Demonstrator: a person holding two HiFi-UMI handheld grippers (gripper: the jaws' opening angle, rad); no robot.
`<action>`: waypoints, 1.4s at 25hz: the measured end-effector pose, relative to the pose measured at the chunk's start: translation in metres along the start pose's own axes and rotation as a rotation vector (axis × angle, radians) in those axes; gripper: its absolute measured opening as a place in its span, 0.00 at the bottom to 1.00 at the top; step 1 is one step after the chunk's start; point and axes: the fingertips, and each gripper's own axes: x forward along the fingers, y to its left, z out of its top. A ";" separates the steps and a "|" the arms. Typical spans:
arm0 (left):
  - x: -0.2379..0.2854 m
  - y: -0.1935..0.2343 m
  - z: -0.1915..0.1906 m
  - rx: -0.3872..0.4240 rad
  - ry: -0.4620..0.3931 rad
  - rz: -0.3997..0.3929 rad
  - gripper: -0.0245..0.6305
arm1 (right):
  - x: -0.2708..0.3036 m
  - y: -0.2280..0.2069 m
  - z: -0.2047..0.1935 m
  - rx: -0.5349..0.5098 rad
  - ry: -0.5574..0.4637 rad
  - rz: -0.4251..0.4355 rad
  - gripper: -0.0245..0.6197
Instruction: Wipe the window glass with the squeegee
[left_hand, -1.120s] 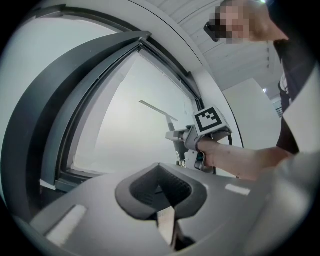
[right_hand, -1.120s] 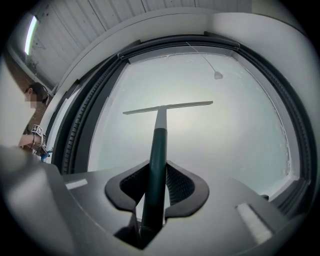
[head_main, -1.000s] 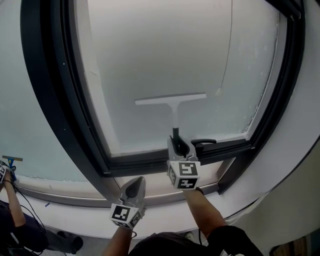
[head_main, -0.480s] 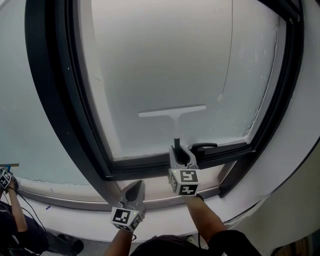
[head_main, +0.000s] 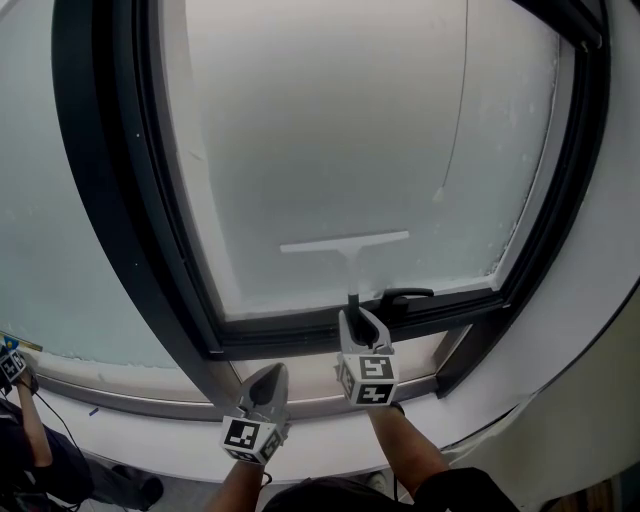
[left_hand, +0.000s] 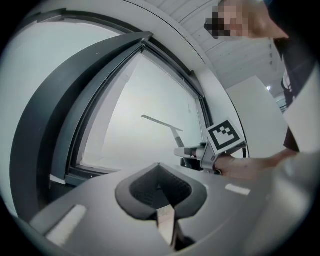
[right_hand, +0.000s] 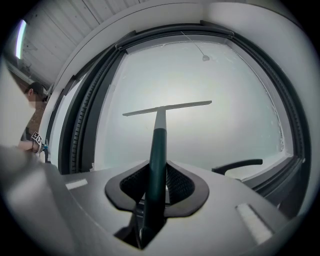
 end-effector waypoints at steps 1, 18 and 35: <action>0.000 0.000 0.000 -0.006 0.002 0.001 0.04 | -0.001 0.000 -0.004 0.001 0.008 -0.002 0.17; -0.007 0.002 -0.006 -0.048 0.019 0.012 0.04 | -0.007 0.003 -0.049 0.044 0.078 -0.021 0.17; -0.012 -0.022 -0.021 -0.080 0.060 -0.030 0.04 | -0.025 0.006 -0.075 0.065 0.148 -0.016 0.17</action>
